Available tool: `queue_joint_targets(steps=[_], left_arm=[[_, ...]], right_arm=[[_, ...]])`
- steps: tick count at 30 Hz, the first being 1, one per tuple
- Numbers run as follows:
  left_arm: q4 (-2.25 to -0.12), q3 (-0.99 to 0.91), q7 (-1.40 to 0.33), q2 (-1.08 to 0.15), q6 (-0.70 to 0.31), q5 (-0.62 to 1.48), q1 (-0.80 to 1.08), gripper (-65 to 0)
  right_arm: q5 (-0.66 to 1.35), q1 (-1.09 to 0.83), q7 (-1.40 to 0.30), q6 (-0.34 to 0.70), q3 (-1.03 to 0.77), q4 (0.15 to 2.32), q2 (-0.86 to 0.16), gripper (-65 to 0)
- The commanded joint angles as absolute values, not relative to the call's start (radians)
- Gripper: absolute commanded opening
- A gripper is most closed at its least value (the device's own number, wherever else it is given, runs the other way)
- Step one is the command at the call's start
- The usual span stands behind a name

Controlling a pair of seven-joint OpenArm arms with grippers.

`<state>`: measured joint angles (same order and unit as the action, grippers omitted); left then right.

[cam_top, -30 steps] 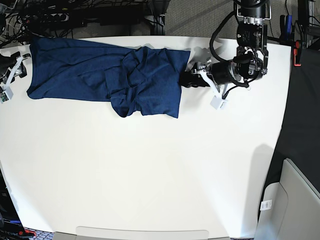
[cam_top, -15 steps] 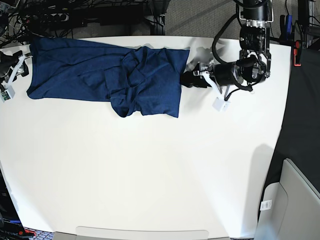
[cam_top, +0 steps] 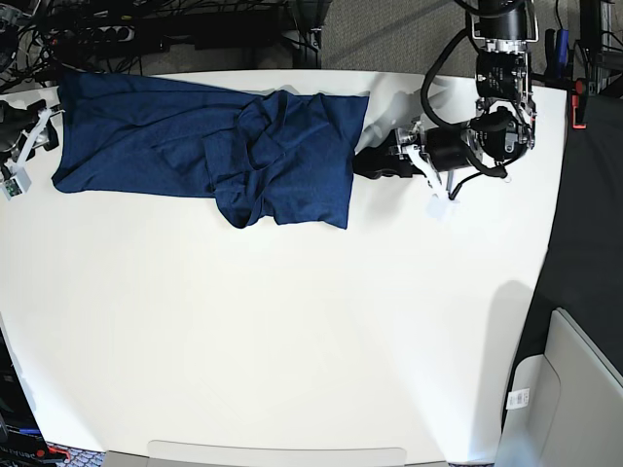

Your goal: Fold the T-shirt properly

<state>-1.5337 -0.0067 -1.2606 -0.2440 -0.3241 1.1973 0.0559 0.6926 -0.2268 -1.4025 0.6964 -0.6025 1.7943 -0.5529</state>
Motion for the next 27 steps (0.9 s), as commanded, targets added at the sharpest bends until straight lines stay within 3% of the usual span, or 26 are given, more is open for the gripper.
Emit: queue_joint_targets(steps=[1, 27], left_arm=[[-1.547, -0.008, -1.283, -0.249, -0.323, 1.234, 0.044, -34.9], [-1.570, 0.107, -1.265, -0.228, -0.323, 1.092, 0.044, -36.1]], right_arm=[[0.699, -0.220, -1.396, 0.698, -0.610, 1.808, -0.575, -39.8], [0.700, -0.205, -1.396, 0.698, -0.610, 1.808, -0.568, -39.8]])
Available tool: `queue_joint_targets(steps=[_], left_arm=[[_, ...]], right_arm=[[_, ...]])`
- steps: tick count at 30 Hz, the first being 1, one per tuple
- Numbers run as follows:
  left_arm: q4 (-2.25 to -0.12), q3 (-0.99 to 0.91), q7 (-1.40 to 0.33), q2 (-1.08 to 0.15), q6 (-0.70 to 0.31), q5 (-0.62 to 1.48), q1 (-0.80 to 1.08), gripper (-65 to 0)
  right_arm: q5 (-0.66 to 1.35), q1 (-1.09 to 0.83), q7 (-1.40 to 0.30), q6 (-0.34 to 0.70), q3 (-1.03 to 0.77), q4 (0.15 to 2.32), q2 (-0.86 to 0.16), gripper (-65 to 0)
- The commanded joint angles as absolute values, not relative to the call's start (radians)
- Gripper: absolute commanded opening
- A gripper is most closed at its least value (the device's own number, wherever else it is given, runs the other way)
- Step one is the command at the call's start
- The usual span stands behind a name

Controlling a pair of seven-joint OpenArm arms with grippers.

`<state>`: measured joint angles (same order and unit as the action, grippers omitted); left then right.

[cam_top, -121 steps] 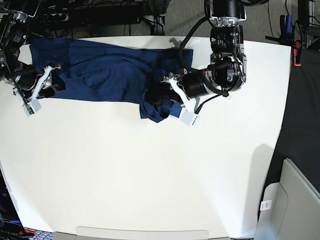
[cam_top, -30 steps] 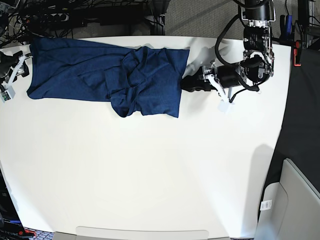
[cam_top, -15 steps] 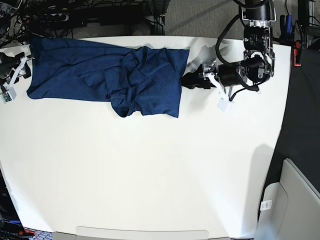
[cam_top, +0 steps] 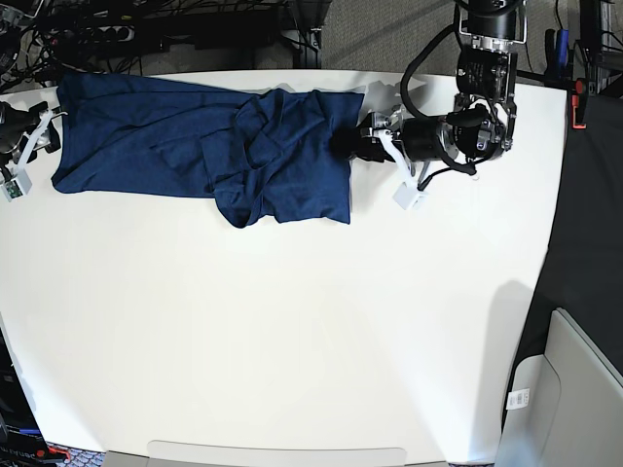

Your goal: Fold the T-shirt properly

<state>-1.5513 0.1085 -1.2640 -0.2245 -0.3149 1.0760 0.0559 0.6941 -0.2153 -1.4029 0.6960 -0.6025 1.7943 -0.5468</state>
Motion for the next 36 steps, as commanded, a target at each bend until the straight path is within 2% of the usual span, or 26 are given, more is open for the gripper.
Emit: queue_joint_targets(steps=[1, 5, 9, 10, 16, 21, 26, 27, 32, 33, 36], left_arm=[[-1.570, 0.107, -1.262, -0.225, -0.325, 1.092, 0.044, -37.3], [-1.569, 0.107, -1.259, -0.214, -0.340, 1.090, 0.039, -46.4], [-1.566, 0.097, -1.254, -0.220, -0.355, 1.089, 0.038, -63.1], [-1.567, 0.096, -1.254, -0.222, -0.355, 1.089, 0.038, -65.0], [-1.570, 0.005, -1.265, -0.228, -0.354, 1.089, 0.035, -64.6], [-1.570, -0.001, -1.265, -0.255, -0.354, 1.089, 0.035, -64.6], [-1.570, -0.001, -1.265, -0.255, -0.354, 1.090, 0.036, -64.6], [-1.570, 0.001, -1.265, -0.255, -0.354, 1.092, 0.039, -64.6], [-1.570, 0.002, -1.265, -0.254, -0.354, 1.092, 0.042, -64.6], [-1.570, 0.002, -1.265, -0.254, -0.354, 1.092, 0.042, -64.6], [-1.570, 0.001, -1.265, -0.254, -0.354, 1.090, 0.044, -64.6]], right_arm=[[0.700, -0.205, -1.396, 0.698, -0.610, 1.808, -0.559, -39.8], [0.699, -0.205, -1.396, 0.698, -0.610, 1.808, -0.549, -39.8], [0.693, -0.205, -1.396, 0.698, -0.608, 1.808, -0.547, -39.8], [0.691, -0.206, -1.396, 0.698, -0.608, 1.808, -0.547, -39.8], [0.615, -0.213, -1.396, 0.698, -0.607, 1.807, -0.545, -39.9], [0.489, -0.205, -1.396, 0.698, -0.541, 1.805, -0.526, -39.7], [0.478, -0.206, -1.382, 0.698, -0.484, 1.802, -0.501, -38.9], [0.478, -0.205, -1.382, 0.698, -0.469, 1.802, -0.493, -37.0], [0.479, -0.205, -1.386, 0.698, -0.467, 1.770, -0.453, -19.1], [0.479, -0.205, -1.385, 0.698, -0.472, 1.767, -0.447, -17.6], [0.479, -0.205, -1.385, 0.698, -0.481, 1.753, -0.430, -18.9]])
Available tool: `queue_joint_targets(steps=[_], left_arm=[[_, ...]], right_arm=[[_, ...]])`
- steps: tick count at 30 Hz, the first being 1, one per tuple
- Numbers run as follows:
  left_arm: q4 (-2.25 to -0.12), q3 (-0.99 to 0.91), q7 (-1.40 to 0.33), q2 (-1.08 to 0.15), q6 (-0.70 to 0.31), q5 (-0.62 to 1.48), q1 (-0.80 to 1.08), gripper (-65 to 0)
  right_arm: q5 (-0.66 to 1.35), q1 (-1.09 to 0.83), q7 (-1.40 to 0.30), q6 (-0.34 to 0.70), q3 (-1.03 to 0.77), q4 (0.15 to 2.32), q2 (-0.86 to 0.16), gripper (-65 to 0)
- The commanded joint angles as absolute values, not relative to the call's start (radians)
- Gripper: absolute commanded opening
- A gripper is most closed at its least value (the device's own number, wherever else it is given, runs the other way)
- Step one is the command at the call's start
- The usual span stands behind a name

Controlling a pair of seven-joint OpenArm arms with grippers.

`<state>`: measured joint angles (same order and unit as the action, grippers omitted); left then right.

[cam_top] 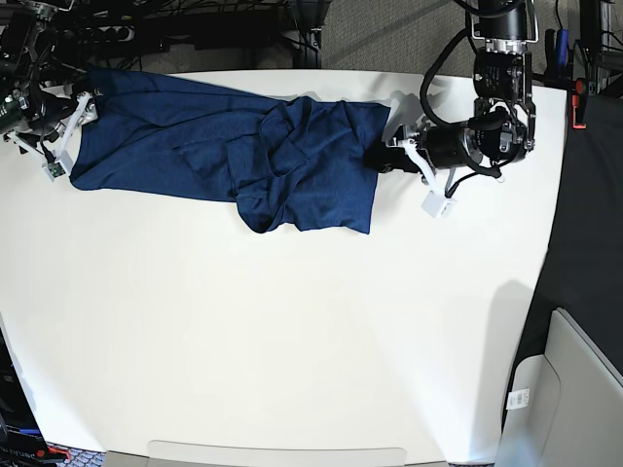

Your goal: Fold the T-shirt properly

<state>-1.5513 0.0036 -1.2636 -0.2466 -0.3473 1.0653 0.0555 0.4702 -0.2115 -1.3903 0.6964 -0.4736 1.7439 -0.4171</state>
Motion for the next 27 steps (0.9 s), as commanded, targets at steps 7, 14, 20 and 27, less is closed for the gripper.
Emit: queue_joint_targets(steps=[7, 14, 20, 27], left_arm=[[-1.570, 0.004, -1.265, -0.252, -0.354, 1.090, 0.044, -64.6], [-1.569, 0.004, -1.265, -0.252, -0.354, 1.090, 0.045, -64.6], [-1.566, 0.004, -1.259, -0.252, -0.354, 1.090, 0.045, -64.6], [-1.564, 0.004, -1.257, -0.249, -0.354, 1.090, 0.045, -64.6]], right_arm=[[0.479, -0.163, -1.380, 0.698, -0.481, 1.624, -0.366, -23.3], [0.486, -0.156, -1.386, 0.698, -0.481, 1.596, -0.263, -24.9], [0.628, -0.165, -1.388, 0.698, -0.472, 1.592, -0.255, -32.1], [0.673, -0.156, -1.388, 0.698, -0.479, 1.596, -0.251, -61.4]])
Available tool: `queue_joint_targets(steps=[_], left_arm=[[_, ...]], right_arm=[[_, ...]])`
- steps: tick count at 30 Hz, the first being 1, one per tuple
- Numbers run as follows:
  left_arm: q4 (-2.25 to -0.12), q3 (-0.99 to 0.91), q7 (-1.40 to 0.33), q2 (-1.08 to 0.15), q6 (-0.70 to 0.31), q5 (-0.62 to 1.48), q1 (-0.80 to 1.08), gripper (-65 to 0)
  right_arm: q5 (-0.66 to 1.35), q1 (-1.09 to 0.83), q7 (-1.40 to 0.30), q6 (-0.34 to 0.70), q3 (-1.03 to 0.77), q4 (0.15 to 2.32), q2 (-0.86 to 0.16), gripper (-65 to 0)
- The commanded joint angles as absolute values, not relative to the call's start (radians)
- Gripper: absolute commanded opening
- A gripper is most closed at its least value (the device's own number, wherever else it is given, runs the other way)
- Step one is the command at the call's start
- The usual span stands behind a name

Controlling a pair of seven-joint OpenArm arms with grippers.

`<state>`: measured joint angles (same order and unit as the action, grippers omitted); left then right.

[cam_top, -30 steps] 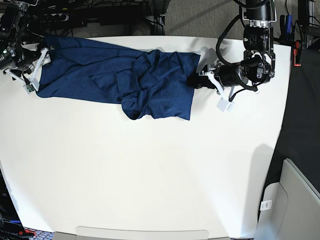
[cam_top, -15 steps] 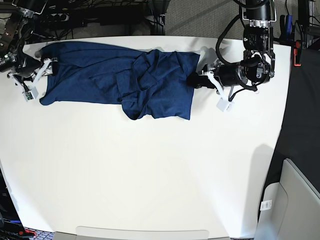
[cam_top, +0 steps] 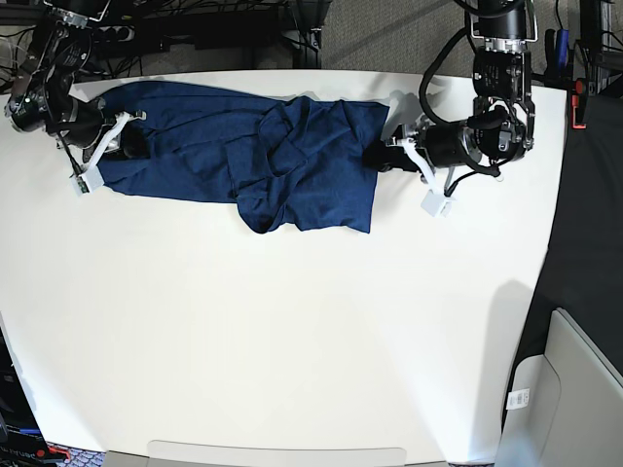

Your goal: Fold the T-shirt properly

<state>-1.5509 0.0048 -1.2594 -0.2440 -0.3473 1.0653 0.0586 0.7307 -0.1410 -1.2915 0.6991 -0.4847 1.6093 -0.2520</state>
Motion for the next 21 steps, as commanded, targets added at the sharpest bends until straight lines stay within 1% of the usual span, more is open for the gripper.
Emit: queue_joint_targets(steps=[1, 5, 13, 18, 21], left_arm=[[-1.564, 0.004, -1.256, -0.249, -0.354, 1.090, 0.045, -64.6], [-1.564, 0.004, -1.256, -0.249, -0.354, 1.089, 0.045, -64.6], [-1.563, 0.004, -1.254, -0.249, -0.354, 1.089, 0.045, -64.6], [-1.555, 0.004, -1.253, -0.248, -0.354, 1.089, 0.045, -64.6], [-1.520, 0.001, -1.253, -0.229, -0.354, 1.089, 0.041, -64.6]], right_arm=[[0.697, -0.156, -1.388, 0.698, -0.479, 1.596, -0.252, -63.8], [0.846, -0.140, -1.386, 0.698, -0.483, 1.596, -0.262, -63.6], [1.138, -0.111, -1.388, 0.698, -0.568, 1.598, -0.260, -63.6], [1.267, -0.082, -1.396, 0.698, -0.578, 1.609, -0.254, -63.6], [1.291, -0.070, -1.396, 0.698, -0.553, 1.647, -0.232, -63.6]])
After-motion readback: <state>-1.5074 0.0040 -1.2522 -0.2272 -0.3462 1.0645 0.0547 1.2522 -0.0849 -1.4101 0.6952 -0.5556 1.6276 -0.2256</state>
